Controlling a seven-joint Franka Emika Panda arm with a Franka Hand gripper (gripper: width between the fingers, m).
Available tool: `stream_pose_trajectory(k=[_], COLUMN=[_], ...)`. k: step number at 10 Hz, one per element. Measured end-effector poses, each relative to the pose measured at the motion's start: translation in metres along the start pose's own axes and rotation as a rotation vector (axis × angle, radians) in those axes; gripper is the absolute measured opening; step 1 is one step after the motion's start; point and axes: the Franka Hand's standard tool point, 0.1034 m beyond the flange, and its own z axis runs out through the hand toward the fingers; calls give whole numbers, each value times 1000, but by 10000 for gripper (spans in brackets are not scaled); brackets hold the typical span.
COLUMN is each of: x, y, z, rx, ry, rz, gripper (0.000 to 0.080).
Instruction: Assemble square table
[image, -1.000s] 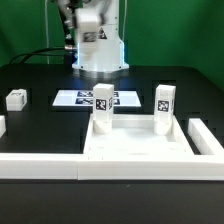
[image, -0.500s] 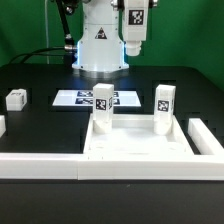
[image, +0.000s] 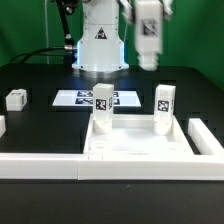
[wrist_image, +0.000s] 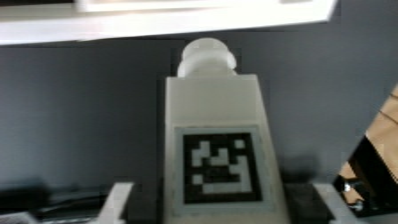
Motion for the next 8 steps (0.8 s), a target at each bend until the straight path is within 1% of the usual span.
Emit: stream_pose_trajectory(k=[1,2,3,7,8], x=[-2,-8,-8,-10,-15], y=[-6,-12,-19,-17,-15], z=[18,32,33,35,42], rx=[7,16,22,18,11], ry=[50,69,70,71,76], rz=[12,20,41,21,16], gripper=[290,290,290,290,290])
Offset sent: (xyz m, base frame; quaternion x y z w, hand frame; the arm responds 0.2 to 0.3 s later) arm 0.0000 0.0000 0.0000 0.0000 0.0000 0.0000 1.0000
